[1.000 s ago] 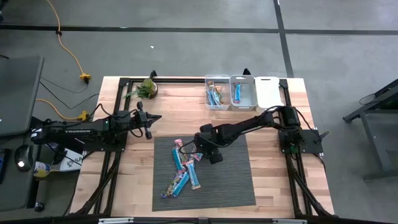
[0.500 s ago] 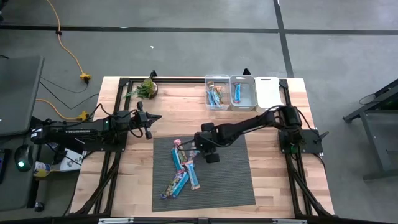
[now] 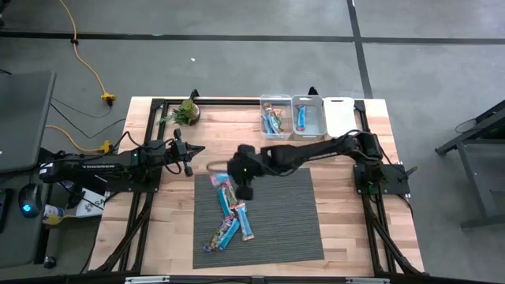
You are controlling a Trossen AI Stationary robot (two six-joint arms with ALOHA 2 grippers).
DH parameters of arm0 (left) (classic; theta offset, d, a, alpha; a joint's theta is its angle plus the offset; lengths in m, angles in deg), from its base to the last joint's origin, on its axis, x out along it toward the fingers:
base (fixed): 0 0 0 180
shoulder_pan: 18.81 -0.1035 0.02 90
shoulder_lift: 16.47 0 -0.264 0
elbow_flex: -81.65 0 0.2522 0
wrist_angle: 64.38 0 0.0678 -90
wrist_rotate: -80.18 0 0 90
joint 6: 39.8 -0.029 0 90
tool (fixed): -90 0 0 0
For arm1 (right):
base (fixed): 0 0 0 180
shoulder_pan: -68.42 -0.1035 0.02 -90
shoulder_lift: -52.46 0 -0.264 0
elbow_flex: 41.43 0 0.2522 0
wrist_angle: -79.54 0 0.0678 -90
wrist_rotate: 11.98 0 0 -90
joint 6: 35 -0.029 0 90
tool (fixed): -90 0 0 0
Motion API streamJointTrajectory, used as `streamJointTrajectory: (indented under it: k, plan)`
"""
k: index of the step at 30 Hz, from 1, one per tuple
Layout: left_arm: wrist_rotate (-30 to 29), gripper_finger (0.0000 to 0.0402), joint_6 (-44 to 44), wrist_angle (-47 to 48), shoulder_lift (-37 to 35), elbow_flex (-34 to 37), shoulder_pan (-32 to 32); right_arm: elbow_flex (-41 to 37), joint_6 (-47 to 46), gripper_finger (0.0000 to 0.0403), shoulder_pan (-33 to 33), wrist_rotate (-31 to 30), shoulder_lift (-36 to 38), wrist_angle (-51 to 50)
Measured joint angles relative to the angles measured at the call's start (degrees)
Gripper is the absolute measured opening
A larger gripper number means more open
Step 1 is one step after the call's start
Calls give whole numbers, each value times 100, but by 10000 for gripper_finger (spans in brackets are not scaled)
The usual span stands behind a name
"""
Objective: Pick and place Granola Bars by type
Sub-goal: Put the red granola bar into the gray bin
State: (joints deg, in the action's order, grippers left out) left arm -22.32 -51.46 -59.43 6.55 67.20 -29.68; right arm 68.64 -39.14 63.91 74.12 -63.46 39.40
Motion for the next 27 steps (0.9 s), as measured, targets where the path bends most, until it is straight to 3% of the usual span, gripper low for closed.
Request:
streamJointTrajectory:
  k: [12,19,27]
  plan:
    - [0,1,0,-2,-1,0,0,700,-517,71,161,579,10,2648]
    - [0,1,0,-2,0,0,2,715,-761,71,161,581,11,3554]
    - [0,1,0,-2,-2,0,0,715,-723,71,256,-356,50,3886]
